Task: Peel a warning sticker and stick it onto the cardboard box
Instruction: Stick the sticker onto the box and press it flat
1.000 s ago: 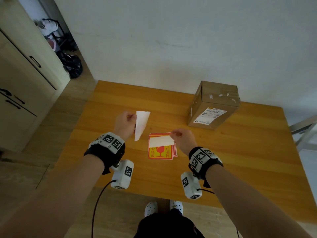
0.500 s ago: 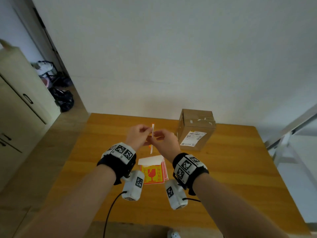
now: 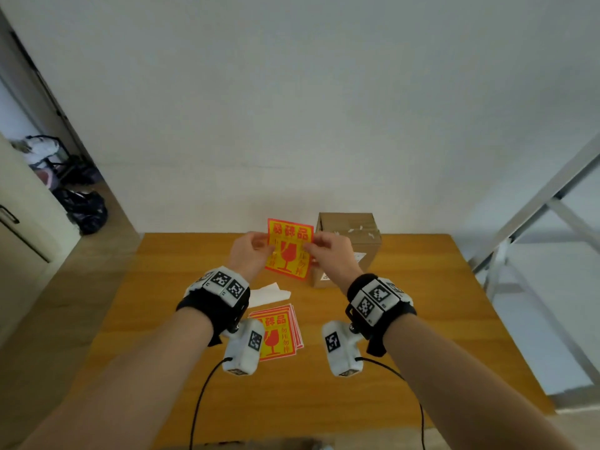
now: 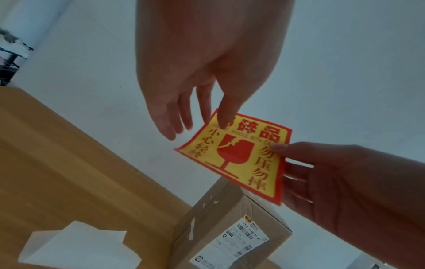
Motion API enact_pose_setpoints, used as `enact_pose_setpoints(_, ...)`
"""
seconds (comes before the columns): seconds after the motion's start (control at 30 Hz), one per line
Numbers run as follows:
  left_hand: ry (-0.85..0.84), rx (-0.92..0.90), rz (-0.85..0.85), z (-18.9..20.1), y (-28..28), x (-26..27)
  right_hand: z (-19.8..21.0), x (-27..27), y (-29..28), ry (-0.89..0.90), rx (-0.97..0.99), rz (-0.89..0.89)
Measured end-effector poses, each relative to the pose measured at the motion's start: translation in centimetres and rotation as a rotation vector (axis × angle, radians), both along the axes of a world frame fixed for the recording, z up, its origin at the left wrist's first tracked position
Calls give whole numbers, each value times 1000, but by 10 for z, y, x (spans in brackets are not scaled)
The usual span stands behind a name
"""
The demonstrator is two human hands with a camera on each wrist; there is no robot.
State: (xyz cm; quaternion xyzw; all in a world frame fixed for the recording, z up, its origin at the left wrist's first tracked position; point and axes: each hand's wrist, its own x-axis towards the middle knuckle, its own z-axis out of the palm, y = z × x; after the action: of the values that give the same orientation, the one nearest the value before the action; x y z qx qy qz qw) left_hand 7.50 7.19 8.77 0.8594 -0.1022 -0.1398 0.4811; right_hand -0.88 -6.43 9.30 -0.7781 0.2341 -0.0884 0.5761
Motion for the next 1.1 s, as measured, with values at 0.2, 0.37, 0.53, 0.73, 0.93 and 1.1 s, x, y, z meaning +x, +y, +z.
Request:
enact_pose_setpoints(0.2, 27, -83, -17, 0, -21, 7, 14, -11, -33, -7, 24, -42)
enact_pose_setpoints(0.37, 15, -133, -59, 12, -50, 9, 20, -10, -68, -13, -1, -96)
enact_pose_setpoints(0.53, 23, -173, -112, 27, -84, 15, 18, -4, -105, -27, 109, -250)
enact_pose_setpoints(0.73, -70, -97, -121, 23, -120, 28, 7, 17, -150, 12, 101, -311)
enact_pose_setpoints(0.93, -56, 17, -41, 9, -144, 38, -6, 35, -175, 85, 18, -304)
enact_pose_setpoints(1.1, -48, 115, -39, -1, -155, 40, -22, 42, -186, 186, 74, -324)
